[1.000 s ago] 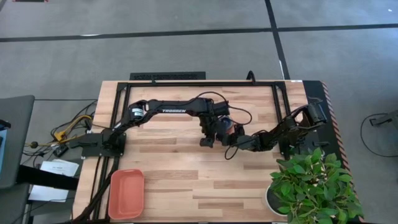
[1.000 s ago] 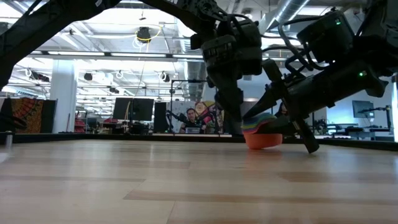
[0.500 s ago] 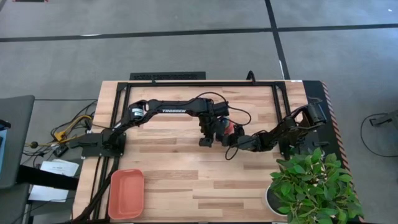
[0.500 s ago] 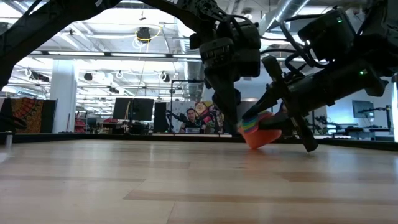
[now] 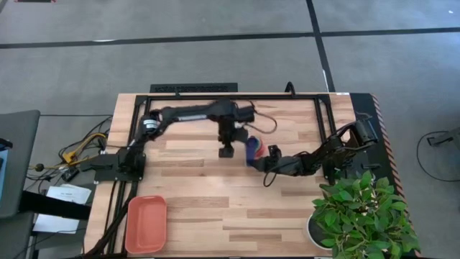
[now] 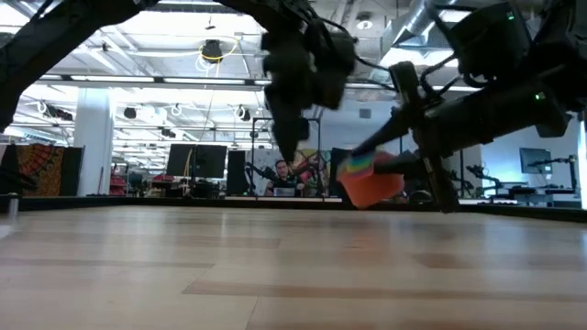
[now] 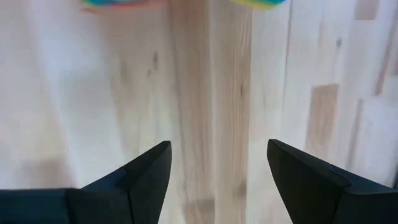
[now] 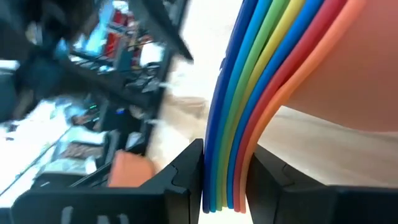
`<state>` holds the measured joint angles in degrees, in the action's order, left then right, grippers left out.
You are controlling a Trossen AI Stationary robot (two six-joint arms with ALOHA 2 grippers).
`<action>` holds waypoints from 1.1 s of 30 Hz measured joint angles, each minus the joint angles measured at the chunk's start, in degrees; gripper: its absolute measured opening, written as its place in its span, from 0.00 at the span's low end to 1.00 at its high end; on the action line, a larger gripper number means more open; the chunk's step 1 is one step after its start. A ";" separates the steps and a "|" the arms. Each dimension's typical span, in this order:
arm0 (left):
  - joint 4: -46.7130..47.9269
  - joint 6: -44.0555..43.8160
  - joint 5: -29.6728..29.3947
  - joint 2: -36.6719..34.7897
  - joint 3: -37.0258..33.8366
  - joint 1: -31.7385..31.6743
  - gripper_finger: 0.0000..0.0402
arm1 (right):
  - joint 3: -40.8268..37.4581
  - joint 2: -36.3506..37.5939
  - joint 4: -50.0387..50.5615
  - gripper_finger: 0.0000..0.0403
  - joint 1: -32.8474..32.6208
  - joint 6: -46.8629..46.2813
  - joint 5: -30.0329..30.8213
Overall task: Nest measuring cups in basket
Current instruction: Put the stacked colored measuring cups into the orange bin
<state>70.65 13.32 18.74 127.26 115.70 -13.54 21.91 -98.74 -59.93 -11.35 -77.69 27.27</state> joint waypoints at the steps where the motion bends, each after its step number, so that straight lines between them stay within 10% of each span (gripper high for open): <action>1: 0.78 0.12 0.00 -1.34 0.00 -0.70 0.63 | 0.00 0.00 -1.39 0.28 0.00 0.54 -0.89; 22: 10.72 -5.21 -16.60 -38.27 0.00 -13.81 0.63 | 17.69 0.04 4.68 0.28 6.16 11.64 -24.04; 33: 11.42 -21.20 -22.90 -51.85 0.00 -8.81 0.63 | 27.51 0.04 13.00 0.28 8.67 18.16 -36.14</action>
<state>82.07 -7.88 -4.15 75.42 115.70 -22.36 49.42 -98.70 -46.93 -2.69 -59.53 -8.87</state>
